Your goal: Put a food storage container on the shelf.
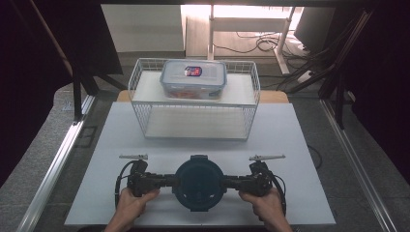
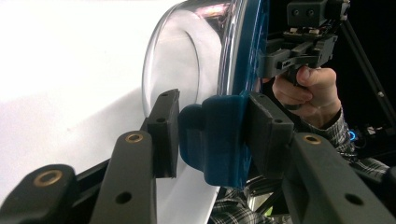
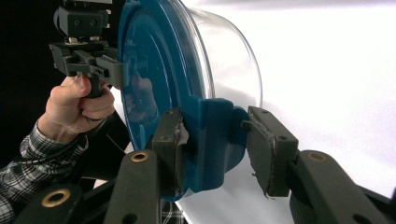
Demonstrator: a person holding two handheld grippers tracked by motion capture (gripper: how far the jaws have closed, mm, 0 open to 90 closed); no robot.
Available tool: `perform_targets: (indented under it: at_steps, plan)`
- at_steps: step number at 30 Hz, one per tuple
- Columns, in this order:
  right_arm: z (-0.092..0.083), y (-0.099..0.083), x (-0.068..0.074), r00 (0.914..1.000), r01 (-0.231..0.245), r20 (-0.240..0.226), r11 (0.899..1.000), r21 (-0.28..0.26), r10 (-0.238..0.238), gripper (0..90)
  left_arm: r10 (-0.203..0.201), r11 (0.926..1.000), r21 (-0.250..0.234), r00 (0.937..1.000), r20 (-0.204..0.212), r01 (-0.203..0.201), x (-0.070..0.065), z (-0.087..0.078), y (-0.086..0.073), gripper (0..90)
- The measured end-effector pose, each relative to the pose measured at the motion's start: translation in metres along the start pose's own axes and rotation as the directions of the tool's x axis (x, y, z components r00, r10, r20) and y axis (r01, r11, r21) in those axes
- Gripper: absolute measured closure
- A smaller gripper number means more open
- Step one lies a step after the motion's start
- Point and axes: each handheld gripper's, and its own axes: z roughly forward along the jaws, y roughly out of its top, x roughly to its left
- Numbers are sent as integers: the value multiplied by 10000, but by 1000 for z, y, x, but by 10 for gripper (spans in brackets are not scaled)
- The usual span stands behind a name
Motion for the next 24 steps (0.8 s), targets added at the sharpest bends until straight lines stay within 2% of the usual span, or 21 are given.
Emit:
perform_targets:
  at_steps: [10,24]
  plan:
    - [-3,27,8,9984,544,-119,9976,-428,-550,576,637,9974,-318,9974,-336,-647,-13,-14,29,582]
    - [-15,75,22,9929,1187,20,9892,-865,-1190,572,1207,9906,-570,9910,-580,-1240,-30,-28,76,582]
